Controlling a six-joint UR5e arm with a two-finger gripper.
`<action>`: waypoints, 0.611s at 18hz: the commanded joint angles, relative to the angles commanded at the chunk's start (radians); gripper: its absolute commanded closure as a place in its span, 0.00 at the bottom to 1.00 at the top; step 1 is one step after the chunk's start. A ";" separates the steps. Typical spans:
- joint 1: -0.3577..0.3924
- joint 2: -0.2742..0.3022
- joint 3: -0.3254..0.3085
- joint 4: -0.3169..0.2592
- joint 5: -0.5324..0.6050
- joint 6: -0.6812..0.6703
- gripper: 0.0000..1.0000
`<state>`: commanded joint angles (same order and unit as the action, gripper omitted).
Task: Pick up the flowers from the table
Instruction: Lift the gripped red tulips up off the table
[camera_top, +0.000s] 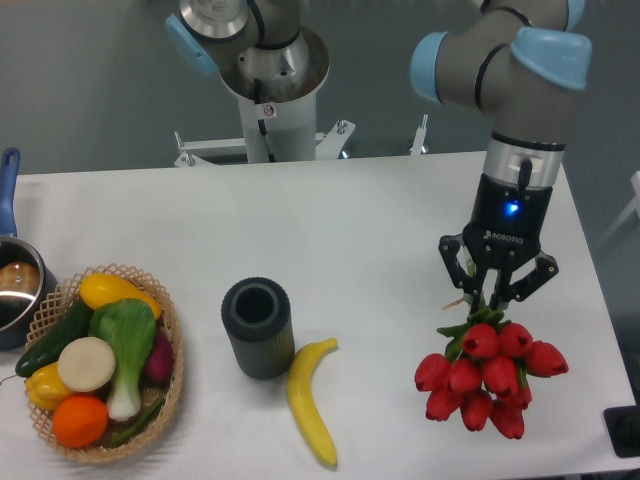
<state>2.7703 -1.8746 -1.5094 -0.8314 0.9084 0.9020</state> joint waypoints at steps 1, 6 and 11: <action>0.005 0.009 0.000 0.000 -0.028 0.000 0.75; 0.020 0.012 -0.002 0.000 -0.100 -0.025 0.75; 0.028 0.025 -0.006 0.000 -0.101 -0.023 0.75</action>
<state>2.7980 -1.8500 -1.5156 -0.8314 0.8069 0.8790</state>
